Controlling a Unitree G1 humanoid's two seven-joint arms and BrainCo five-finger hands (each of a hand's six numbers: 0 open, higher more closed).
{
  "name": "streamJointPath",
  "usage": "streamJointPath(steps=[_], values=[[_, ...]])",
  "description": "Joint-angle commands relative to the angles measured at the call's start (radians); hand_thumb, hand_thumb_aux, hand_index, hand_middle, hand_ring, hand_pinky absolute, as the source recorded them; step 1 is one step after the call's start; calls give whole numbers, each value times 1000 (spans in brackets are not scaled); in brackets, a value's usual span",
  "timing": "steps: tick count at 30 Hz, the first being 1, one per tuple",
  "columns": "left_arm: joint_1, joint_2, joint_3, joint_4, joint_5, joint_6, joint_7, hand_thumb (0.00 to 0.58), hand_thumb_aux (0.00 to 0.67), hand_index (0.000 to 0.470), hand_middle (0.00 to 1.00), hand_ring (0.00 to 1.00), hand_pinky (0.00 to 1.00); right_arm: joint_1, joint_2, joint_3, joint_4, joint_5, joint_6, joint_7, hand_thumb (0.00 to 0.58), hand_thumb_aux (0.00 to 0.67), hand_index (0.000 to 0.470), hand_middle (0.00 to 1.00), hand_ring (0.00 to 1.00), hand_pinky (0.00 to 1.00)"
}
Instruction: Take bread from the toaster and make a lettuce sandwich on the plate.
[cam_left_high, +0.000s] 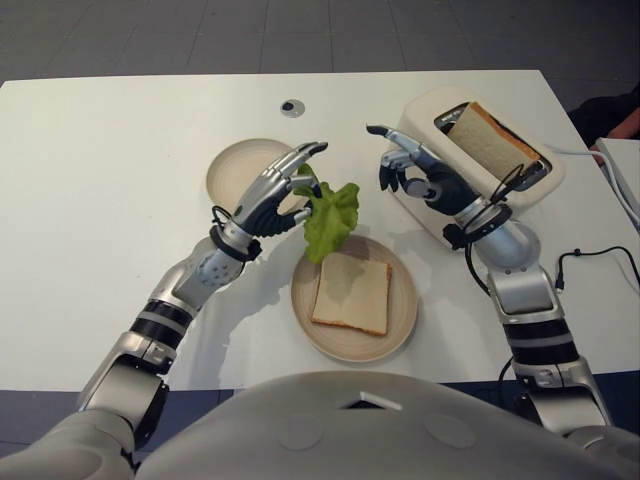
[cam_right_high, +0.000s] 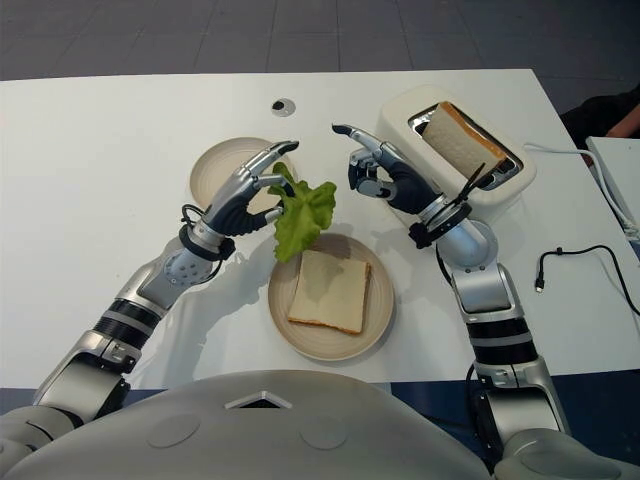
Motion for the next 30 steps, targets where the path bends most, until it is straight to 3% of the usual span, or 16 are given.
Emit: streamJointPath(steps=[1,9,11,14,15,16,17,27,28,29,30], values=[[53,10,-45,-4,-9,-58,-86,580,670,470,0,0,0,8,-13,-31,-37,35,32,19,0,0,0,686,686,686],[107,-35,-121,54,88,-84,-143,580,670,470,0,0,0,15,-36,-71,-89,60,50,48,0,0,0,682,682,682],[106,-39,-118,68,108,-82,-135,557,536,376,0,0,0,22,-52,-88,-98,47,43,51,0,0,0,678,678,678],[96,-43,-107,92,155,-70,-102,532,478,335,0,0,0,30,-79,-128,-106,50,41,53,0,0,0,675,675,675],[92,-44,-106,100,175,-64,-91,445,347,243,0,0,0,32,-86,-141,-107,53,40,54,0,0,0,675,675,675],[89,-43,-106,105,196,-58,-78,14,8,6,0,0,0,33,-94,-153,-107,56,39,55,0,0,0,675,675,675],[87,-43,-105,108,212,-52,-66,0,0,0,0,0,0,35,-100,-163,-108,59,39,56,0,0,0,675,675,675],[76,-15,-86,91,209,-84,-31,9,5,4,0,0,0,22,-154,-242,-52,20,4,41,0,0,0,627,627,627],[83,-11,-97,82,179,-114,-50,172,108,76,0,0,0,21,-155,-240,-46,19,2,40,0,0,0,627,627,627],[92,-9,-106,72,143,-142,-71,395,292,205,0,0,0,19,-156,-239,-42,18,1,40,0,0,0,627,627,627],[98,-5,-113,63,113,-164,-89,466,373,262,0,0,0,18,-157,-237,-39,18,0,41,0,0,0,627,627,627]])
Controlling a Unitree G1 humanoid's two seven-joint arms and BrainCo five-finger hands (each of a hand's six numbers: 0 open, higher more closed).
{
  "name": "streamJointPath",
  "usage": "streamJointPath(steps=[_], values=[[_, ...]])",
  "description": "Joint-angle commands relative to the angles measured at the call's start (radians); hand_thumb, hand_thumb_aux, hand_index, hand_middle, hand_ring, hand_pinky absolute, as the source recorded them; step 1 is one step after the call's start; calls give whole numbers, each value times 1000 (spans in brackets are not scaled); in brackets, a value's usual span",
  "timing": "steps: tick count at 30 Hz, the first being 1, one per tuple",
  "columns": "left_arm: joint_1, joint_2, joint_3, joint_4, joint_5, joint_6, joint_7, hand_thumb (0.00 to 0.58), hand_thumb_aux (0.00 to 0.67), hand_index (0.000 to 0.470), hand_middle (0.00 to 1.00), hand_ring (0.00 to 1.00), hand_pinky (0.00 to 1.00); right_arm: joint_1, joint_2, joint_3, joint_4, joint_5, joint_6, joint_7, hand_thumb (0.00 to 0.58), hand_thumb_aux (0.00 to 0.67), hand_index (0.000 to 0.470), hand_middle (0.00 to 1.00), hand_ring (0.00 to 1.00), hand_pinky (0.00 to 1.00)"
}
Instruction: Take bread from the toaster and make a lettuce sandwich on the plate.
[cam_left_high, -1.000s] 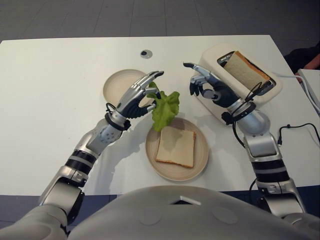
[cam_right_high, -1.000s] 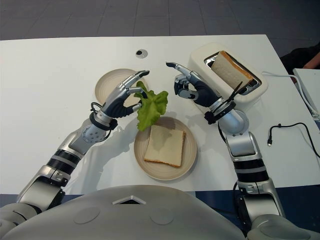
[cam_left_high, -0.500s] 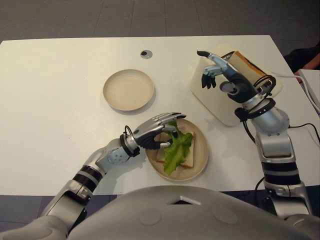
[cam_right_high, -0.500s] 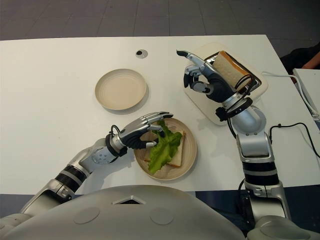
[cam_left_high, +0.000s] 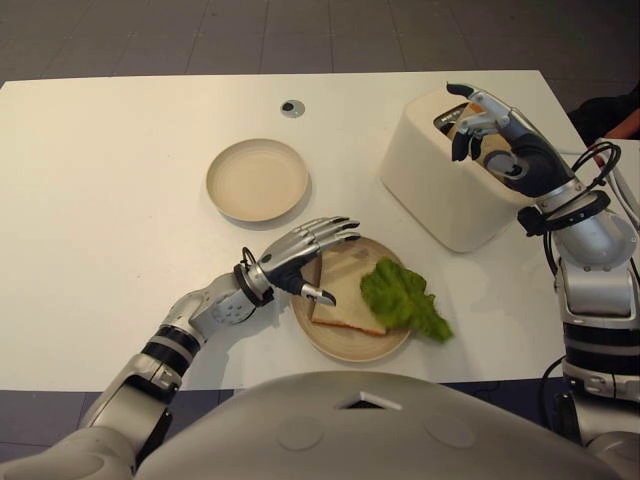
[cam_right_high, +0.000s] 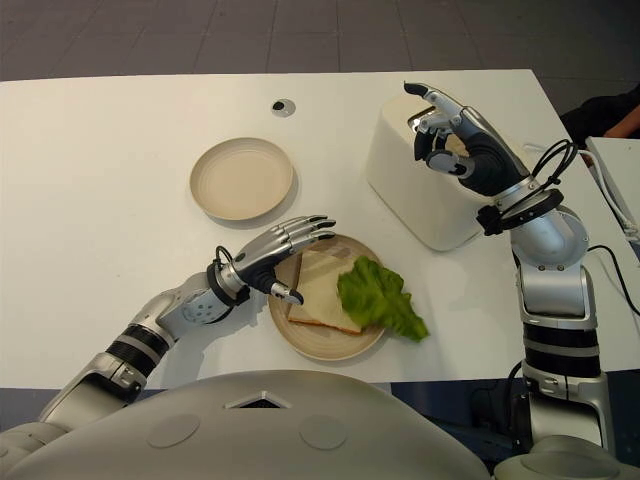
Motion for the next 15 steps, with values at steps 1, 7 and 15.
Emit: streamJointPath(steps=[1,7,15], values=[[24,20,-27,-32,-98,-76,-69,466,373,262,0,0,0,-12,-13,-5,18,-8,-4,4,0,0,0,627,627,627],[8,-1,2,-67,50,-29,-23,349,247,173,0,0,0,-13,-18,1,28,-8,-7,9,0,0,0,627,627,627],[-30,-52,-73,-75,233,37,24,104,63,44,0,0,0,-14,-18,13,34,-15,-7,14,0,0,0,624,624,624]])
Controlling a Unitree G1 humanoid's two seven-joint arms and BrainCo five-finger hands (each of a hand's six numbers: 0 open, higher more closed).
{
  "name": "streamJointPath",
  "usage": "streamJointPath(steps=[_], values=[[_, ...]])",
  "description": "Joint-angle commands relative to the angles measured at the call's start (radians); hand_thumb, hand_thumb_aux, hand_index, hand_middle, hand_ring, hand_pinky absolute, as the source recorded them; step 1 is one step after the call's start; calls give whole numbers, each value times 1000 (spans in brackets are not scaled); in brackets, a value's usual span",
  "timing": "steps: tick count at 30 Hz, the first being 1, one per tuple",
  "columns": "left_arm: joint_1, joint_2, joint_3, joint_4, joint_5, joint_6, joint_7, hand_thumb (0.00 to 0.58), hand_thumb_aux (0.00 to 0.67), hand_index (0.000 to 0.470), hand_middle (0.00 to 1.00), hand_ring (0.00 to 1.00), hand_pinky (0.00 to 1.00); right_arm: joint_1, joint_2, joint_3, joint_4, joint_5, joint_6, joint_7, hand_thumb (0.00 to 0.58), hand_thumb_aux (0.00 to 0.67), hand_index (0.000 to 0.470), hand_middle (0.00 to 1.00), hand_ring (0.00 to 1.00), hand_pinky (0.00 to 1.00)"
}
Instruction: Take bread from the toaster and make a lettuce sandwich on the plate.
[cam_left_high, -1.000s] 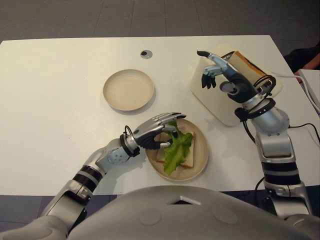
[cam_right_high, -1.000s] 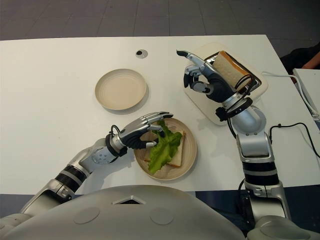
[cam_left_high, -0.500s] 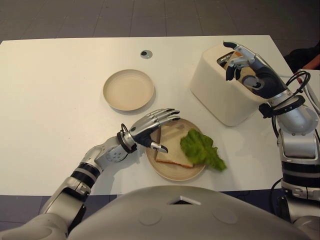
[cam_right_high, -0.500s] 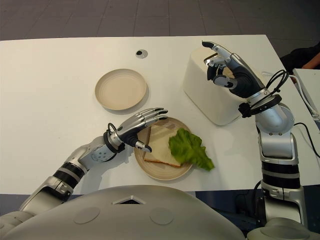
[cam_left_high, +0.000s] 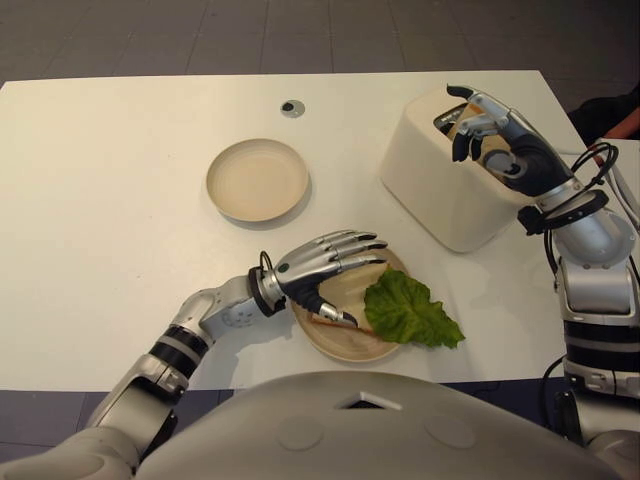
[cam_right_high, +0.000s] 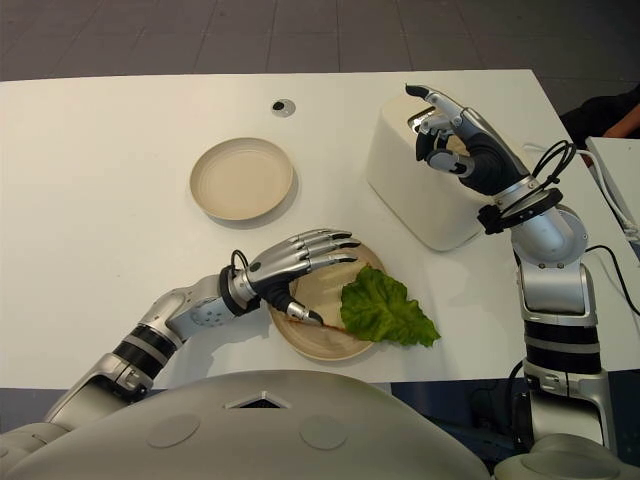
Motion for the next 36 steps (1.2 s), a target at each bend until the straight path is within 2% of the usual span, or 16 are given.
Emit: streamJointPath(steps=[1,4,5,6,7,9,10,11,13,15,25,26,27,28,29,36], values=[[-25,-8,-41,-4,88,42,20,136,84,59,0,0,0,-9,-13,10,10,-10,5,15,0,0,0,627,627,627],[-35,-6,-70,-24,142,65,33,100,60,42,0,0,0,-11,-14,11,15,-11,6,19,0,0,0,627,627,627],[-38,-4,-79,-32,158,72,35,100,60,42,0,0,0,-11,-14,10,16,-11,6,20,0,0,0,627,627,627],[-40,-1,-89,-40,175,81,36,128,79,55,0,0,0,-11,-15,10,17,-11,6,21,0,0,0,624,624,624],[-44,3,-99,-46,194,91,40,209,134,94,0,0,0,-11,-15,10,18,-12,6,22,0,0,0,624,624,624],[-52,12,-118,-56,230,109,48,464,370,260,0,0,0,-12,-13,11,20,-14,7,22,0,0,0,624,624,624],[-55,16,-126,-64,249,119,54,521,457,321,0,0,0,-12,-12,12,22,-15,6,23,0,0,0,620,620,620],[-58,21,-133,-71,263,127,58,542,499,350,0,0,0,-12,-12,13,24,-16,6,23,0,0,0,624,624,624],[-63,29,-147,-86,290,147,68,562,552,387,0,0,0,-12,-11,13,26,-17,5,23,0,0,0,624,624,624],[-69,36,-161,-98,316,168,83,580,662,464,0,0,0,-15,-12,14,33,-17,3,25,0,0,0,624,624,624],[-86,51,-170,-120,280,196,114,580,670,470,0,0,0,-13,-11,10,55,-20,-12,23,0,0,0,624,624,624],[-84,54,-167,-132,268,192,110,563,554,389,0,0,0,-12,-11,10,56,-21,-13,22,0,0,0,624,624,624],[-80,59,-164,-149,258,189,103,337,236,166,0,0,0,-11,-11,11,57,-22,-14,22,0,0,0,624,624,624],[-78,66,-161,-168,249,187,93,58,34,24,0,0,0,-11,-11,11,57,-23,-14,22,0,0,0,620,620,620],[-77,76,-158,-190,246,187,83,0,0,0,0,0,0,-10,-11,11,57,-24,-15,22,0,0,0,624,624,624],[-116,148,-151,-298,274,187,-9,0,0,0,0,0,0,-4,-6,21,64,-35,-17,19,0,0,0,624,624,624]])
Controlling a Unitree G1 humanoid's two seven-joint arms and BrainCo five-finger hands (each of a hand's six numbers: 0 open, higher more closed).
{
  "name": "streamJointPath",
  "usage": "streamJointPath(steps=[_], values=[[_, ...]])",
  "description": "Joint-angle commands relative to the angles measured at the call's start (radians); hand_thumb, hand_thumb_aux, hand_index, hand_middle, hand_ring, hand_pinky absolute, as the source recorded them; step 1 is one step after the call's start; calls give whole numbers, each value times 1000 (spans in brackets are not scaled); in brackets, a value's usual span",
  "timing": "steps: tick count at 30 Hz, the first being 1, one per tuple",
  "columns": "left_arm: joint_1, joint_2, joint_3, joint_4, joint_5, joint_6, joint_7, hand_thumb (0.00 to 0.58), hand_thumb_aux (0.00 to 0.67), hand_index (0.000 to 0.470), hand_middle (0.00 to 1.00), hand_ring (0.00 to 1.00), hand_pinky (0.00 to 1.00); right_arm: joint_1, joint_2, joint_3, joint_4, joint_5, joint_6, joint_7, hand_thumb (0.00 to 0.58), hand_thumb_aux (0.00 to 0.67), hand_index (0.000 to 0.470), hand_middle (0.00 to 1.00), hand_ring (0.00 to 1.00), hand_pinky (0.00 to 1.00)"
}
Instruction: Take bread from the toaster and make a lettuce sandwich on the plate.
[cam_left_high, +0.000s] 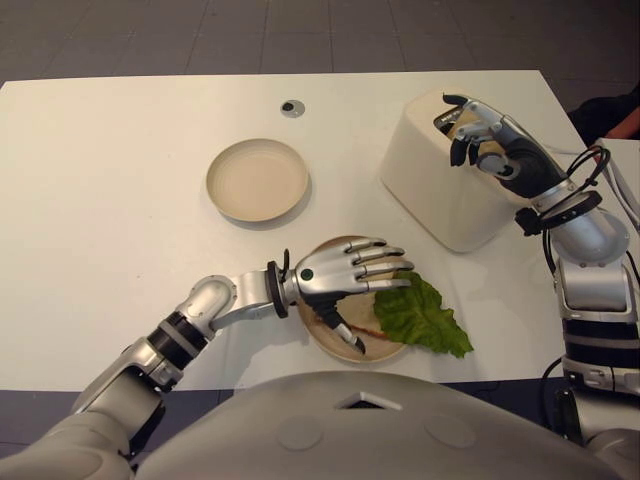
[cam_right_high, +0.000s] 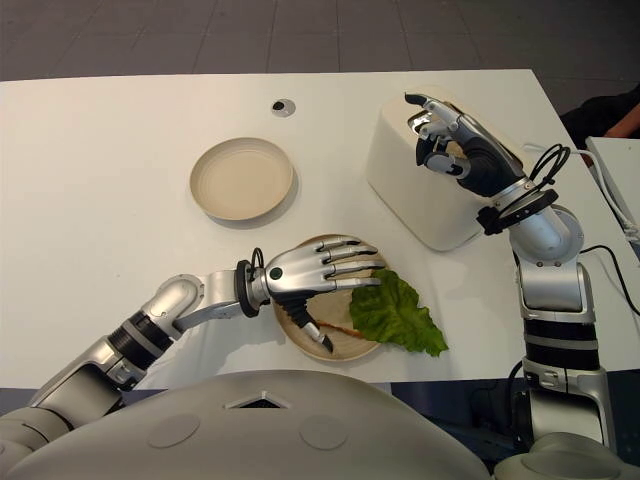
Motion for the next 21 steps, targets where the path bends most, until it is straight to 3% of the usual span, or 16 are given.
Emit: streamJointPath(steps=[1,6,7,8,9,16,20,21], values=[[-33,30,0,-40,20,-3,-54,0,0,0,0,0,0,3,-4,15,8,-17,-1,1,0,0,0,627,627,627],[-72,23,-67,9,117,8,-80,0,0,0,0,0,0,-3,-1,26,4,-18,5,4,0,0,0,620,620,620],[-82,17,-84,28,145,14,-74,294,200,140,0,0,0,-2,-1,29,3,-19,6,4,0,0,0,620,620,620],[-91,11,-98,42,167,22,-65,441,342,240,0,0,0,-1,-2,32,3,-20,6,4,0,0,0,620,620,620],[-98,5,-108,52,181,29,-56,474,384,269,0,0,0,-1,-2,35,3,-21,7,3,0,0,0,620,620,620],[-112,-34,-141,56,182,55,8,555,531,372,0,0,0,-1,-4,41,6,-27,13,2,0,0,0,620,620,620],[-114,-25,-132,59,152,57,4,564,560,393,0,0,0,6,-5,46,-1,-33,15,5,0,0,0,620,620,620],[-114,-20,-130,62,148,57,1,539,491,345,0,0,0,15,-11,53,-8,-33,5,18,0,0,0,620,620,620]])
